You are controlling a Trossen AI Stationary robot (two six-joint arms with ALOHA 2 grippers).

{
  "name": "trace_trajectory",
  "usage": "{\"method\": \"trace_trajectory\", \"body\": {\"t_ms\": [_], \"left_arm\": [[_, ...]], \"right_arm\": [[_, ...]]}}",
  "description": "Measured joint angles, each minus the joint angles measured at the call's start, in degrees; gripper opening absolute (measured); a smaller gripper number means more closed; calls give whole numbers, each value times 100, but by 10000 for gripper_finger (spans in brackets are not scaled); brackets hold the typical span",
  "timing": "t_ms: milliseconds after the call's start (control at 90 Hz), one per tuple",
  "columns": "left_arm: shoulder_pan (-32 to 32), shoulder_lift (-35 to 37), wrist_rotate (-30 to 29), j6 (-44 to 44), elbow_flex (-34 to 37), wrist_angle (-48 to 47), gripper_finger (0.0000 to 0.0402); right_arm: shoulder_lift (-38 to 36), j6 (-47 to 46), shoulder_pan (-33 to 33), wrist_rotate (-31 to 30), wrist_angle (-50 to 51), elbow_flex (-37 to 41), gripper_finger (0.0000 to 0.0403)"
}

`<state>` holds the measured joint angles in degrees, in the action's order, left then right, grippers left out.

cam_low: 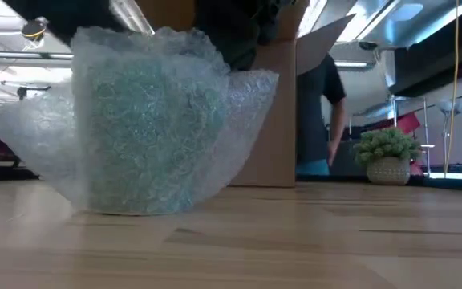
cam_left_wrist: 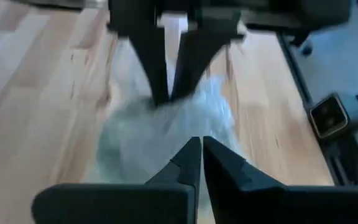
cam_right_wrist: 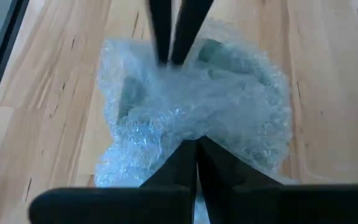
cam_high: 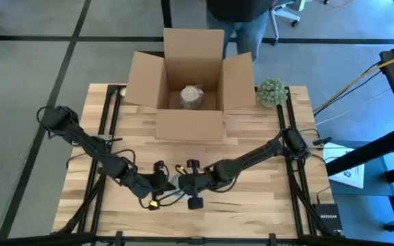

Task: Wrap mug
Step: Wrap the dark green mug using the transparent bubble wrap

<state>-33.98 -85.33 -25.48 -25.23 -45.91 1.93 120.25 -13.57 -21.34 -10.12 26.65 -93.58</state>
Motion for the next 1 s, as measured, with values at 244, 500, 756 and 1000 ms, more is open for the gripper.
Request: {"method": "trace_trajectory", "body": {"t_ms": [244,500,756,1000], "left_arm": [[294,-564,153,-182,-21,138,0],[294,-585,161,-179,-7,237,0],[230,-365,239,-130,22,48,0],[135,28,115,-183,-12,-190,0]], "right_arm": [[-3,4,0,-29,125,-102,1],[16,78,5,-19,69,-416,1],[369,5,39,67,74,-457,1],[408,-10,39,70,144,-446,1]]}}
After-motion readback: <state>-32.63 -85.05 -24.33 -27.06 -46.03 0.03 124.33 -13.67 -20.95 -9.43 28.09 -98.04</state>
